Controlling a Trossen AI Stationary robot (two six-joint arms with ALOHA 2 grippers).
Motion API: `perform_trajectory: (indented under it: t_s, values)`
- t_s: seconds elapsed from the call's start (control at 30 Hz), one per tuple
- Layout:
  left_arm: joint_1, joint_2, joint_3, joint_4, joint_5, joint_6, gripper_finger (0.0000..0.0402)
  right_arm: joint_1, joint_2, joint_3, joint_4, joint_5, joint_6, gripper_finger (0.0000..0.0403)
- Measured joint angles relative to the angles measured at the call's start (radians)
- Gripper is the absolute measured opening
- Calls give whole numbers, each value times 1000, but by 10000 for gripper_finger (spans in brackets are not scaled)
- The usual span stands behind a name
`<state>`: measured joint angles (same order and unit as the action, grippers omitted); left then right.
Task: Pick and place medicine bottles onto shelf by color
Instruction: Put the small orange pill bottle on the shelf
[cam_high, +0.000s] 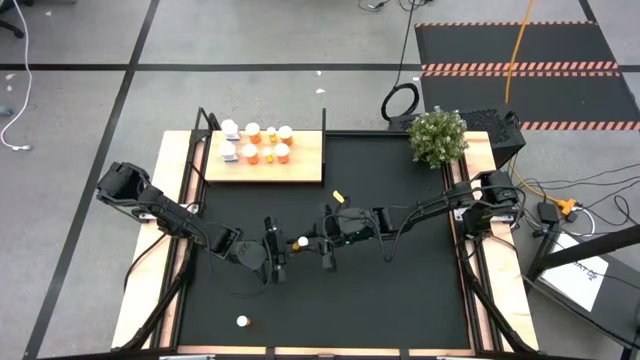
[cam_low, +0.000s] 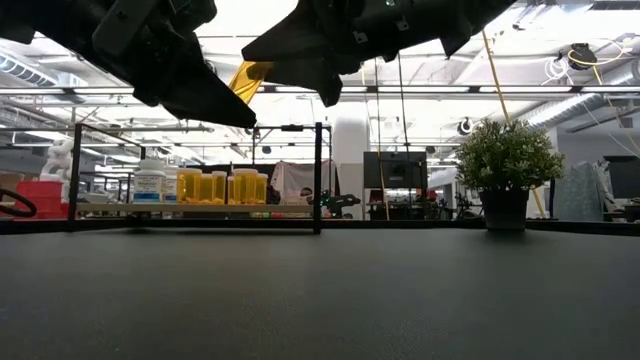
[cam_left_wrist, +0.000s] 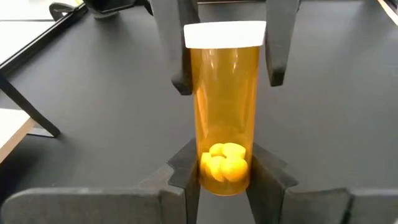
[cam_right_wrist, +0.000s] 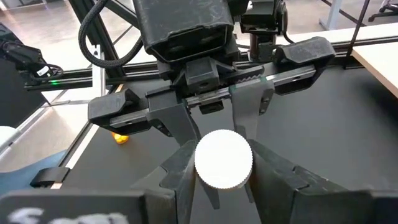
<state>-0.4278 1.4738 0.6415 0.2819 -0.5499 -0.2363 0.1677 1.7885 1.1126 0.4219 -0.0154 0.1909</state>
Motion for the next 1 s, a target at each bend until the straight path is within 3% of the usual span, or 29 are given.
perform_trajectory:
  t_s: [0.17,0.3,0.67,1.0]
  values:
    - [0,0,0,-17,2,-1,118,0,0,0,-19,-2,4,123]
    - [0,0,0,-26,9,-1,107,0,-7,0,-52,-8,7,129]
    - [3,0,0,-44,20,-3,112,3,-47,-1,-177,-15,39,203]
    - [3,0,0,-50,31,-4,99,3,-48,-1,-196,10,56,161]
